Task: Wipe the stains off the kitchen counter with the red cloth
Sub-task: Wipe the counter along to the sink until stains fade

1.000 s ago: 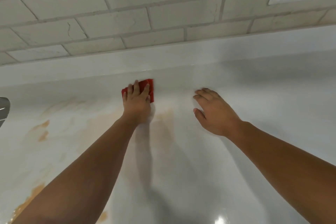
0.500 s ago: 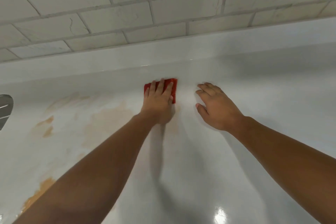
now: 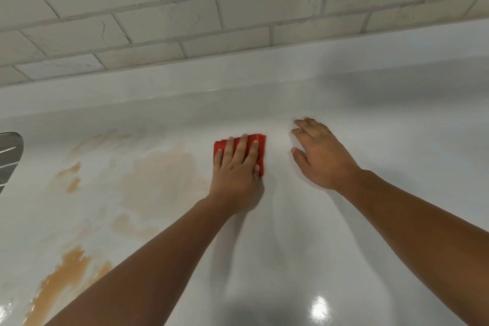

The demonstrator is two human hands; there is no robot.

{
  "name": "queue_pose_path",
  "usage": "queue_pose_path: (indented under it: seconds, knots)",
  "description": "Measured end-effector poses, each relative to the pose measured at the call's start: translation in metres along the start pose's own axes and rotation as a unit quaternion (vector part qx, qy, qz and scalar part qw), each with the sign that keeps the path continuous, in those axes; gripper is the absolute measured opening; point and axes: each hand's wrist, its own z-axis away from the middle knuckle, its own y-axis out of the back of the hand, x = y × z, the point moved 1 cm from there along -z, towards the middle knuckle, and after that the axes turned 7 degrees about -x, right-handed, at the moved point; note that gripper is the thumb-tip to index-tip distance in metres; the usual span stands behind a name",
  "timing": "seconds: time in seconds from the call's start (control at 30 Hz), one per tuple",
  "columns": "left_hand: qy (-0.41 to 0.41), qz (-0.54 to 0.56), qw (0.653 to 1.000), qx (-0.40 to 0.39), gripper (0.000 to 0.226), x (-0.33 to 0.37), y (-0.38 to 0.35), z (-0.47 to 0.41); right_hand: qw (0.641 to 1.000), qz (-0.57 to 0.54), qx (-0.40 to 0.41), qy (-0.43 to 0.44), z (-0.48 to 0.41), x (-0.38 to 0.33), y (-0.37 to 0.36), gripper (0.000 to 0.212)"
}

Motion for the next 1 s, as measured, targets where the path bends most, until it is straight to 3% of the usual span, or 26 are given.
queue_pose_path:
  seconds: [0.13,0.33,0.47,0.57,0.7,0.87,1.0]
  knots:
    - [-0.038,-0.021,0.999,0.028,0.061,0.025,0.002,-0.033,1.000,0.024,0.000,-0.006,0.004,0.007,-0.001,0.059]
    - [0.030,0.010,0.999,0.026,0.057,-0.012,0.017,-0.086,0.997,0.068,-0.010,-0.023,0.009,0.017,0.001,0.065]
    - [0.066,0.002,0.996,0.063,0.062,-0.030,0.011,-0.044,0.996,0.073,-0.026,-0.048,0.018,0.020,-0.001,0.072]
    - [0.051,0.017,0.997,0.050,0.071,-0.005,-0.003,0.005,0.995,0.078,-0.041,-0.055,0.022,0.021,-0.007,0.074]
    - [0.014,0.001,1.000,0.021,0.063,0.047,-0.016,0.031,0.994,0.082,-0.048,-0.056,0.023,0.022,-0.010,0.071]
    - [0.018,0.001,0.998,0.056,0.060,0.066,-0.005,-0.024,0.995,0.074,-0.040,-0.058,0.025,0.024,-0.014,0.073]
    - [0.053,0.016,0.998,0.038,0.057,0.033,0.010,-0.073,0.995,0.078,-0.041,-0.053,0.026,0.024,-0.015,0.072]
